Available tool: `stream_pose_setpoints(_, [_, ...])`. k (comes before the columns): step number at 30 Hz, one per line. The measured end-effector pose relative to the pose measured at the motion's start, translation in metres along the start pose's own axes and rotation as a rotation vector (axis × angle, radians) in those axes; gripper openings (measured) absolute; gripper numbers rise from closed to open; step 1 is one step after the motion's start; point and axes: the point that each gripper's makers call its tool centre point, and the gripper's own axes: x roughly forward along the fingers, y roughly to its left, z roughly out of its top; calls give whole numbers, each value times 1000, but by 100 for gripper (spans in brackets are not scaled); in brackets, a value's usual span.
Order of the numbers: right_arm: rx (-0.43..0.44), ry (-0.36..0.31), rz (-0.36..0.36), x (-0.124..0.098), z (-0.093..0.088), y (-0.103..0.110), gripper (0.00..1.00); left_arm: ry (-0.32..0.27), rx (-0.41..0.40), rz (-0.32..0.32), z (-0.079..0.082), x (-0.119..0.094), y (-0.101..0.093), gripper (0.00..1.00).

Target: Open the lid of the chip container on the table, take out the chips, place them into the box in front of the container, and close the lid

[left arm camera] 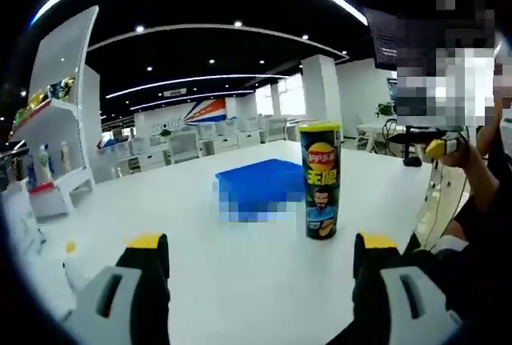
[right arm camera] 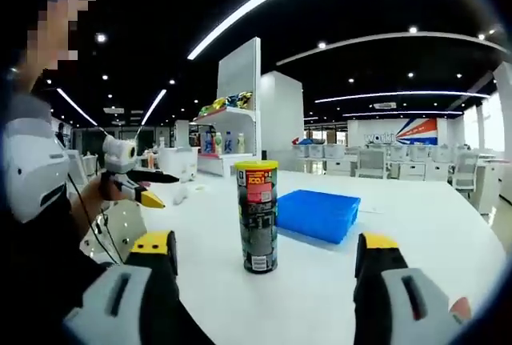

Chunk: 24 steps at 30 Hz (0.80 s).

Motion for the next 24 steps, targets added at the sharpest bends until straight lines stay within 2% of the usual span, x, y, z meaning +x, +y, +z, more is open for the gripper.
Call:
stream_pose_setpoints(6, [-32, 12, -31, -6, 1, -7, 86, 5, 8, 7, -2, 0, 0, 95])
stream_pose_setpoints(13, [-41, 2, -38, -14, 4, -9, 86, 4, 13, 2, 0, -1, -5, 95])
stream_pose_setpoints(19, [-39, 12, -31, -16, -1, -7, 85, -1, 13, 2, 1, -3, -7, 95])
stream_pose_setpoints(24, [-41, 12, -25, -16, -2, -6, 85, -3, -15, -50, 1, -3, -19, 95])
